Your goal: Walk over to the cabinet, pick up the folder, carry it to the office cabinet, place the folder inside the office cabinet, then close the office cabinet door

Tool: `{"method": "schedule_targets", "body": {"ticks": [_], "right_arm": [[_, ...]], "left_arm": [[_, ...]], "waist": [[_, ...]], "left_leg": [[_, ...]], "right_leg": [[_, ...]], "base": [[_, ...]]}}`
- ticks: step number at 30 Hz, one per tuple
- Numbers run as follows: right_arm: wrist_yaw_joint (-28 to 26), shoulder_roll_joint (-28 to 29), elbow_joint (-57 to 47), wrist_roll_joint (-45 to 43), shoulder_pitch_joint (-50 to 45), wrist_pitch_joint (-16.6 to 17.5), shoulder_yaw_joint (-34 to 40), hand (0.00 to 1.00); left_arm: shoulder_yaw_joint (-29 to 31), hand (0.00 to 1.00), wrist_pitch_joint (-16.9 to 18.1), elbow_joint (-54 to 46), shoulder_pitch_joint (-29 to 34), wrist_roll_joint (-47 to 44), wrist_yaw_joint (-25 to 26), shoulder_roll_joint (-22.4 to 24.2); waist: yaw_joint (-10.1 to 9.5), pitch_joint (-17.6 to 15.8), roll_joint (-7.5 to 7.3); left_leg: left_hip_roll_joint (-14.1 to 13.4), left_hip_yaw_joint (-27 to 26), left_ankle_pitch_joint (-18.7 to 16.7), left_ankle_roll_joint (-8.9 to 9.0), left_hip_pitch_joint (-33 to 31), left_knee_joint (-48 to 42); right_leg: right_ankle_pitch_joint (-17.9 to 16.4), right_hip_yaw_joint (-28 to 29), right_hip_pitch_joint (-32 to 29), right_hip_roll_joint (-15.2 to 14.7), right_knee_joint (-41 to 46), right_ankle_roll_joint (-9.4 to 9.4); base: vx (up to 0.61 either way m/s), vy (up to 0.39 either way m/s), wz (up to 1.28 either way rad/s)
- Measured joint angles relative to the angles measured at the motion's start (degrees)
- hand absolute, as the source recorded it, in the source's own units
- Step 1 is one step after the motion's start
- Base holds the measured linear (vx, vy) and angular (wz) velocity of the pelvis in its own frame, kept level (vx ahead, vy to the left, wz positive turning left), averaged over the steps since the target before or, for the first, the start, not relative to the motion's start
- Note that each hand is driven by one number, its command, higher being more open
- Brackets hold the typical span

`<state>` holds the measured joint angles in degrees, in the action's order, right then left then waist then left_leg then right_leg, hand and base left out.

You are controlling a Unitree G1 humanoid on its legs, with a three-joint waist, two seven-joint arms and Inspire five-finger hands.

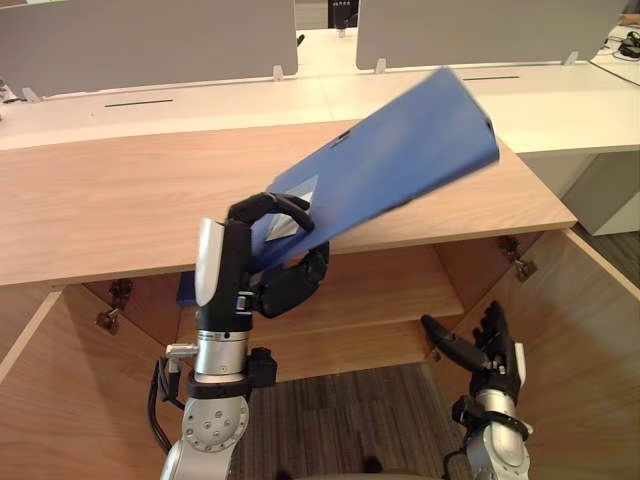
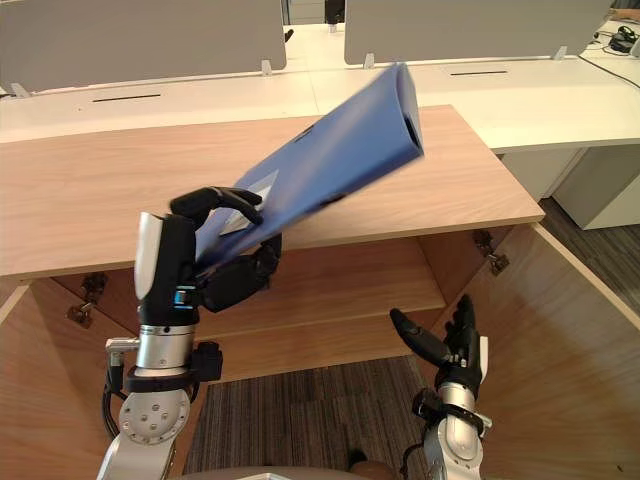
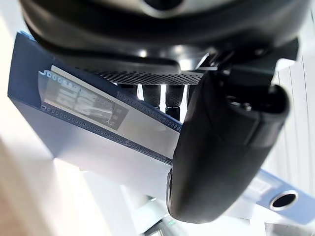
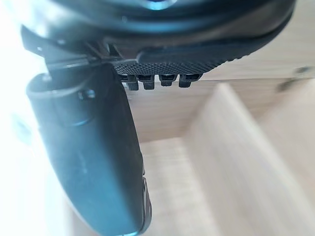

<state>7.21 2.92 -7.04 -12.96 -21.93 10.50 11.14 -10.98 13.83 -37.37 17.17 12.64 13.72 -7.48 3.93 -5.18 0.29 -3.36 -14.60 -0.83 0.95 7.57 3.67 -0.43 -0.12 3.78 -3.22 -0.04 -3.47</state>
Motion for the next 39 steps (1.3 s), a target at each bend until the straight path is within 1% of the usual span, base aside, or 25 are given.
{"method": "schedule_targets", "body": {"ticks": [1, 2, 3, 5, 6, 9, 10, 11, 12, 13, 14, 16, 17, 18, 20, 21, 23, 25, 28, 31, 35, 36, 38, 39], "right_arm": [[-0.21, 0.03, -5.03, -1.52, -1.21, 0.34, 0.26, 1.0], [-0.53, 0.03, -7.78, -1.98, -1.72, 0.57, 0.74, 1.0], [-0.64, -0.02, -9.32, -2.39, -1.84, 0.81, 1.11, 1.0], [-1.23, -0.23, -14.77, -3.69, -1.89, 1.16, 3.12, 1.0], [-1.38, -0.35, -15.77, -3.72, -1.88, 1.17, 3.62, 1.0], [-2.81, -1.38, -19.96, -4.5, -2.09, 1.18, 4.93, 1.0], [-3.15, -1.72, -20.51, -5.19, -2.09, 1.18, 4.86, 1.0], [-3.95, -2.84, -21.42, -6.29, -1.67, 1.18, 4.47, 1.0], [-4.27, -3.41, -21.62, -6.55, -1.25, 1.18, 4.22, 1.0], [-5.18, -4.67, -21.96, -7.92, -0.46, 1.19, 3.69, 1.0], [-5.41, -5.47, -22.01, -8.37, 0.0, 1.2, 3.27, 1.0], [-6.14, -9.84, -21.99, -9.47, 3.24, 1.2, 0.94, 1.0], [-6.34, -11.08, -21.93, -9.77, 4.32, 1.2, 0.29, 1.0], [-7.02, -13.78, -21.42, -10.01, 6.85, 1.21, -1.05, 1.0], [-8.32, -18.48, -19.94, -10.31, 11.1, 1.42, -3.3, 1.0], [-8.74, -19.7, -19.41, -10.7, 12.07, 1.62, -3.9, 1.0], [-9.95, -23.96, -16.79, -11.84, 15.08, 2.08, -6.24, 1.0], [-10.71, -25.91, -14.67, -12.23, 16.47, 2.11, -7.26, 1.0], [-11.33, -28.88, -11.24, -12.92, 17.35, 2.11, -7.86, 1.0], [-12.24, -32.45, -8.2, -15.31, 18.82, 2.11, -9.69, 1.0], [-14.89, -38.73, -3.54, -20.9, 21.12, 2.14, -14.19, 1.0], [-16.53, -41.65, -1.03, -24.06, 21.8, 2.04, -17.04, 1.0], [-17.79, -43.5, 0.2, -26.85, 21.81, 2.6, -18.88, 1.0], [-18.78, -44.63, 0.26, -30.23, 22.2, 2.12, -19.7, 0.0]], "left_arm": [[0.19, 0.0, 0.18, -1.28, 0.55, -9.93, -1.83, 0.02], [0.59, 0.0, 0.35, -1.72, 0.73, -16.11, -3.06, 0.01], [0.81, 0.0, 0.35, -2.16, 0.87, -18.86, -3.25, 0.04], [2.59, 0.0, 0.35, -4.34, 1.78, -28.4, -5.25, -0.13], [2.93, 0.0, 0.35, -5.0, 2.0, -30.38, -5.49, -0.19], [4.88, 0.0, 0.53, -6.63, 2.6, -42.89, -8.42, -0.42], [4.88, 0.0, 0.54, -6.73, 2.68, -44.57, -8.96, -0.48], [4.56, 0.0, 0.49, -6.78, 2.82, -48.72, -10.31, -0.65], [4.43, 0.0, 0.49, -6.78, 2.96, -50.09, -10.73, -0.82], [4.16, 0.0, 0.22, -6.78, 3.19, -52.94, -12.21, -1.39], [4.02, 0.0, 0.05, -6.76, 3.29, -54.28, -12.97, -1.88], [2.52, 0.0, -0.49, -6.31, 3.47, -58.07, -15.34, -4.97], [2.01, 0.0, -0.55, -5.79, 3.45, -58.96, -16.32, -5.87], [1.19, 0.0, -1.15, -4.57, 3.46, -60.68, -17.99, -7.89], [-0.4, 0.0, -3.16, -2.05, 3.65, -63.84, -20.83, -12.36], [-0.81, 0.0, -3.9, -1.42, 3.86, -64.68, -21.58, -13.59], [-2.07, 0.0, -6.43, 1.18, 5.05, -66.69, -23.79, -18.21], [-2.21, 0.0, -8.14, 2.67, 6.41, -67.94, -25.03, -20.7], [-2.18, 0.0, -9.03, 4.71, 7.21, -70.17, -25.64, -22.62], [-2.16, 0.0, -9.56, 6.06, 7.46, -72.53, -27.55, -25.01], [-1.69, 0.0, -9.71, 6.72, 7.42, -73.53, -27.86, -29.06], [-1.7, 0.0, -9.71, 7.07, 7.25, -73.53, -27.86, -31.42], [-1.8, 0.0, -9.71, 8.02, 6.69, -73.53, -27.99, -32.9], [-1.94, 0.0, -9.71, 8.57, 5.94, -73.52, -28.16, -33.66]], "waist": [[0.12, -0.02, 0.04], [0.16, -0.04, 0.06], [0.22, -0.04, 0.06], [0.45, -0.09, 0.13], [0.49, -0.1, 0.13], [0.64, -0.15, 0.21], [0.64, -0.15, 0.21], [0.57, -0.17, 0.25], [0.6, -0.19, 0.27], [0.62, -0.2, 0.29], [0.61, -0.21, 0.3], [0.57, -0.26, 0.39], [0.51, -0.27, 0.42], [0.48, -0.28, 0.45], [0.27, -0.3, 0.47], [0.18, -0.3, 0.47], [0.07, -0.31, 0.48], [-0.02, -0.35, 0.49], [-0.24, -0.41, 0.54], [-0.27, -0.42, 0.55], [-0.23, -0.42, 0.55], [-0.34, -0.42, 0.55], [-0.46, -0.42, 0.55], [-0.49, -0.42, 0.54]], "left_leg": [[0.0, -0.13, -0.13, 0.02, 0.01, -0.17], [0.0, -0.18, -0.16, 0.0, 0.02, -0.21], [0.0, -0.2, -0.17, 0.0, 0.03, -0.22], [0.01, -0.32, -0.24, -0.01, 0.11, -0.28], [0.01, -0.33, -0.25, 0.0, 0.11, -0.28], [0.01, -0.36, -0.29, 0.02, 0.14, -0.36], [0.02, -0.36, -0.31, 0.04, 0.14, -0.38], [0.04, -0.36, -0.35, 0.04, 0.13, -0.47], [0.05, -0.37, -0.36, 0.04, 0.12, -0.5], [0.07, -0.38, -0.37, 0.03, 0.11, -0.55], [0.09, -0.38, -0.37, 0.03, 0.11, -0.58], [0.26, -0.37, -0.36, 0.02, 0.09, -0.68], [0.3, -0.37, -0.35, 0.01, 0.09, -0.71], [0.32, -0.36, -0.34, 0.0, 0.1, -0.8], [0.34, -0.27, -0.32, -0.03, 0.07, -0.93], [0.34, -0.21, -0.31, -0.05, 0.03, -0.95], [0.35, 0.03, -0.28, -0.09, -0.05, -0.97], [0.35, 0.17, -0.26, -0.12, -0.12, -0.97], [0.36, 0.65, -0.21, -0.2, -0.36, -0.95], [0.43, 1.02, -0.15, -0.28, -0.56, -0.9], [0.57, 1.61, 0.07, -0.49, -0.9, -0.55], [0.63, 2.09, 0.29, -0.53, -1.01, -0.34], [0.68, 2.6, 0.72, -0.56, -1.04, 0.14], [0.66, 2.82, 0.82, -0.54, -1.04, 0.2]], "right_leg": [[0.01, 0.13, 0.0, -0.01, 0.01, -0.02], [0.01, 0.18, 0.0, 0.0, 0.01, -0.02], [0.01, 0.21, 0.0, 0.0, 0.02, -0.02], [0.01, 0.34, 0.01, 0.0, 0.05, -0.03], [0.01, 0.35, 0.0, 0.0, 0.05, -0.03], [0.0, 0.41, 0.0, 0.0, 0.12, -0.05], [0.0, 0.41, 0.0, -0.01, 0.15, -0.05], [-0.01, 0.43, 0.01, -0.04, 0.21, -0.07], [0.0, 0.45, 0.0, -0.05, 0.22, -0.09], [0.02, 0.46, 0.01, -0.08, 0.23, -0.12], [0.03, 0.47, 0.01, -0.09, 0.25, -0.13], [0.07, 0.48, 0.01, -0.13, 0.34, -0.18], [0.07, 0.48, 0.01, -0.14, 0.38, -0.19], [0.07, 0.47, 0.01, -0.16, 0.48, -0.19], [0.08, 0.38, 0.03, -0.17, 0.63, -0.2], [0.08, 0.32, 0.04, -0.18, 0.64, -0.2], [0.08, 0.07, 0.11, -0.21, 0.63, -0.19], [0.08, -0.1, 0.13, -0.24, 0.62, -0.19], [0.08, -0.57, 0.16, -0.44, 0.59, -0.2], [0.07, -0.97, 0.16, -0.66, 0.55, -0.2], [0.07, -1.54, 0.16, -0.77, 0.4, -0.2], [0.07, -1.96, 0.17, -0.82, 0.23, -0.2], [0.07, -2.5, 0.17, -0.83, 0.17, -0.2], [0.08, -2.78, 0.24, -0.81, 0.17, -0.19]], "base": [[-0.01, -0.013, -0.07], [-0.01, -0.014, -0.04], [0.0, 0.0, 0.0], [0.0, 0.0, 0.0], [0.0, 0.0, 0.0], [0.0, 0.0, 0.0], [0.0, 0.0, 0.0], [0.0, 0.0, 0.0], [-0.03, -0.015, -0.01], [0.0, 0.0, 0.0], [0.0, 0.0, 0.0], [0.0, 0.0, 0.0], [0.0, 0.0, 0.0], [0.0, 0.0, 0.0], [-0.02, -0.007, 0.01], [-0.02, -0.017, 0.04], [-0.02, -0.018, 0.05], [-0.01, -0.016, 0.04], [0.0, -0.013, 0.09], [-0.01, -0.005, 0.07], [-0.02, -0.012, 0.09], [-0.01, -0.017, 0.14], [-0.01, -0.026, 0.15], [-0.01, -0.025, 0.11]]}}
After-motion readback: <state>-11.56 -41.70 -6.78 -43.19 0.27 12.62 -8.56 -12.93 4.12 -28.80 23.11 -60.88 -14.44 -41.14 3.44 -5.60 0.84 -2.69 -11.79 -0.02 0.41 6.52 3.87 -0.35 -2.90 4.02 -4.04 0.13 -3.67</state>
